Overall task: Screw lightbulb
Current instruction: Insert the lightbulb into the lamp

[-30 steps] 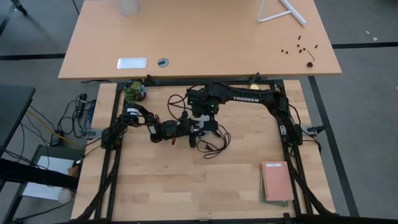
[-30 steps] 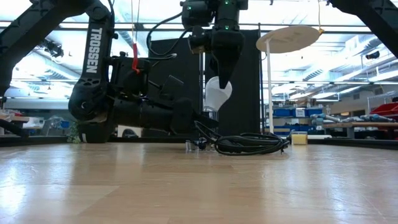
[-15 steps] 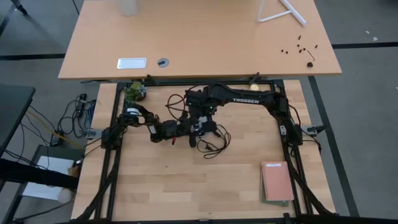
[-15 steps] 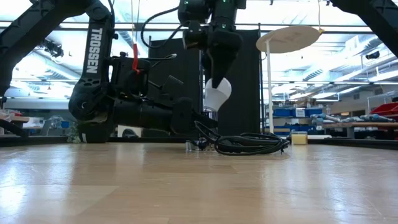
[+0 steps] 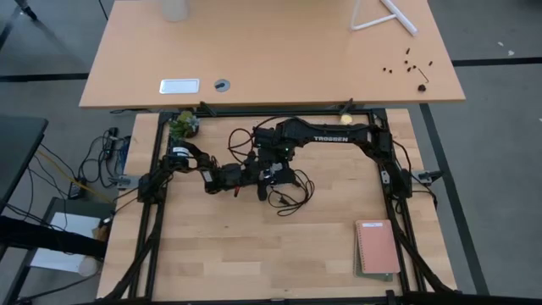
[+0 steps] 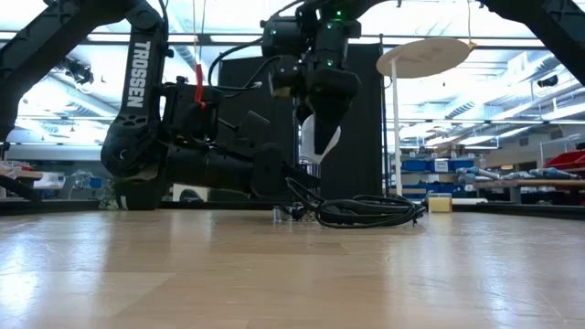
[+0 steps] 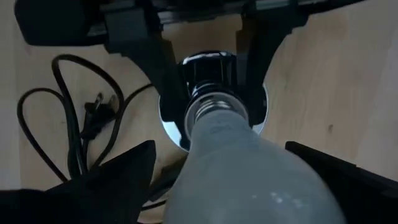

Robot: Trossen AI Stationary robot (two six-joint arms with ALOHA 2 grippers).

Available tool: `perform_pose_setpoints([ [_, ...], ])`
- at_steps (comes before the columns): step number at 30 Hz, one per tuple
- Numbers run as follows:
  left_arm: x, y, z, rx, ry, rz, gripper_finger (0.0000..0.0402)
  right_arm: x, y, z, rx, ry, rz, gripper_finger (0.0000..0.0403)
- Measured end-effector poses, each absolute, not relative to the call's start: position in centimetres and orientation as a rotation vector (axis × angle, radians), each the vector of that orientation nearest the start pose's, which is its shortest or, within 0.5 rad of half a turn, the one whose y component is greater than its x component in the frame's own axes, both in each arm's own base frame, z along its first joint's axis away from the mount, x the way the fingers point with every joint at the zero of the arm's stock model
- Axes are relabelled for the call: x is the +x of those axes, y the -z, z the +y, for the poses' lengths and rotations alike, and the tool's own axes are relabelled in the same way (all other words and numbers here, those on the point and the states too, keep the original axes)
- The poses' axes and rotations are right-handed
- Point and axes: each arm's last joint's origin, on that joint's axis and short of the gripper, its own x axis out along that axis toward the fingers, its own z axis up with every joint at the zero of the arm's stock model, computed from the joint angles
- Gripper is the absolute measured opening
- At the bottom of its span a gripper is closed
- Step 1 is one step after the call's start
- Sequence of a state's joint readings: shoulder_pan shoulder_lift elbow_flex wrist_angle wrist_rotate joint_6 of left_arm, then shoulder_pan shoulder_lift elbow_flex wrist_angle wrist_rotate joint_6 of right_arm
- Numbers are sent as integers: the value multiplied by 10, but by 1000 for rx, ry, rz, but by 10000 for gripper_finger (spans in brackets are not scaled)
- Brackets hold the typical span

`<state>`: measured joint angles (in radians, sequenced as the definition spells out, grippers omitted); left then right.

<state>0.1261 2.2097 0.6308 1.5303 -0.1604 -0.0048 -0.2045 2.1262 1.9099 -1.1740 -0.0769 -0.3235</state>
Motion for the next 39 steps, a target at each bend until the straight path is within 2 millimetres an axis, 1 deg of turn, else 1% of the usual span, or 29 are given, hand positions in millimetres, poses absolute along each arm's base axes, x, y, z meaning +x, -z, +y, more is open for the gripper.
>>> perform_pose_setpoints([
  [4, 328, -65, 46, -4, -287, 49, 190, 422, -239, -86, -79, -147, 1348, 336],
  [11, 328, -65, 46, -4, -288, 50, 190, 421, -239, -85, -97, -160, 1354, 272],
  [14, 328, -65, 46, -4, -288, 50, 190, 420, -239, -86, -91, -151, 1361, 250],
  [19, 328, -65, 46, -5, -288, 53, 190, 420, -240, -85, -69, -112, 1368, 255],
  [23, 328, -65, 46, -5, -283, 52, 190, 417, -248, -76, -107, -98, 1375, 269],
  [27, 330, -74, 44, -11, -251, 78, 190, 411, -262, -64, -140, -100, 1425, 264],
  [30, 331, -88, 42, -4, -240, 100, 190, 407, -280, -57, -128, -99, 1449, 260],
  [33, 334, -96, 40, 16, -236, 119, 190, 408, -294, -55, -100, -79, 1415, 261],
  [35, 337, -99, 37, 18, -229, 117, 190, 408, -297, -53, -74, -87, 1398, 266],
  [39, 343, -100, 29, 24, -200, 146, 190, 408, -297, -43, -71, -98, 1414, 270],
])
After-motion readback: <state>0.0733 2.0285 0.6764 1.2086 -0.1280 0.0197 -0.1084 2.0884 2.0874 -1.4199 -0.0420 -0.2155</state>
